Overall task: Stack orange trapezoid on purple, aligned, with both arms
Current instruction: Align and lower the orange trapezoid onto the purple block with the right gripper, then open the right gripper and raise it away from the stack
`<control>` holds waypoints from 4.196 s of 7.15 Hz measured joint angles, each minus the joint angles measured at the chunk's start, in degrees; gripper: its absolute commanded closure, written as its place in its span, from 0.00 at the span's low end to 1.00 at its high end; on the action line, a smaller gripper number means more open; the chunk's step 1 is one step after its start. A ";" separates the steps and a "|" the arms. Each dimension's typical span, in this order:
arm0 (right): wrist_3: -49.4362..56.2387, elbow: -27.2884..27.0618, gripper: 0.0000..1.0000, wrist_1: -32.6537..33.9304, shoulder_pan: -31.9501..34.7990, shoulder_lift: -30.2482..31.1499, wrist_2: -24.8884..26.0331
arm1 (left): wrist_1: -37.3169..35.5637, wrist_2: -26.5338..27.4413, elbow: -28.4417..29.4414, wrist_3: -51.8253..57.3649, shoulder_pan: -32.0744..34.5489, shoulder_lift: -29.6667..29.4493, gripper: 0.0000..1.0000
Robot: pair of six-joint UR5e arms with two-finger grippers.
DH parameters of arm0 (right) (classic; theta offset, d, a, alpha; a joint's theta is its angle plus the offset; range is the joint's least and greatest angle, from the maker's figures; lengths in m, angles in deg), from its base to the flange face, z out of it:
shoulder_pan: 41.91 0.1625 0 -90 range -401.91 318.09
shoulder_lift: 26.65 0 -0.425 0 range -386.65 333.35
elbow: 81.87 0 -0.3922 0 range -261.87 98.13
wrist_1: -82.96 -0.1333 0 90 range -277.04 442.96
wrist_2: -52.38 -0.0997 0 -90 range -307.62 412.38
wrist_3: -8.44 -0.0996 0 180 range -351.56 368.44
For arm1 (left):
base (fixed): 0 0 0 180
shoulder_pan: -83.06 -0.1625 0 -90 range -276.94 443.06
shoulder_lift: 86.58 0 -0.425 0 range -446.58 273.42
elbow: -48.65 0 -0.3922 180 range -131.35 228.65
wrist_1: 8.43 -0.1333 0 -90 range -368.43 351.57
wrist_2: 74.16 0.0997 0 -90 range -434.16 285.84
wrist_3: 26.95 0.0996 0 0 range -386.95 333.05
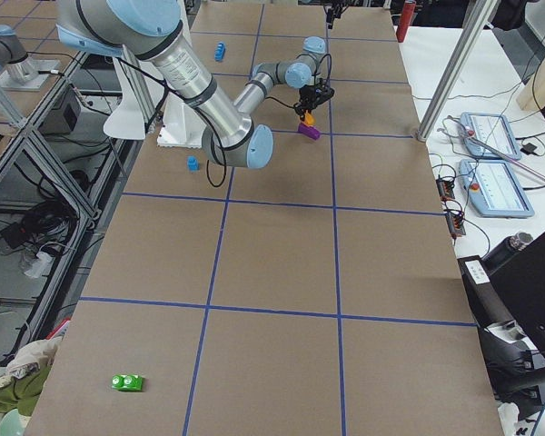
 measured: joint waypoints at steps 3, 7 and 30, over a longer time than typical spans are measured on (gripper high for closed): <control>0.09 0.04 1.00 0.00 -0.18 0.15 0.25 | 0.00 0.06 0.01 0.00 -0.04 0.06 0.00; 0.23 0.38 1.00 -0.06 -0.55 0.13 0.54 | 0.00 0.07 0.01 -0.03 -0.09 0.01 0.00; 32.70 -30.16 0.00 20.47 18.44 13.64 -7.24 | 5.60 -2.14 -0.61 0.18 4.64 4.94 0.00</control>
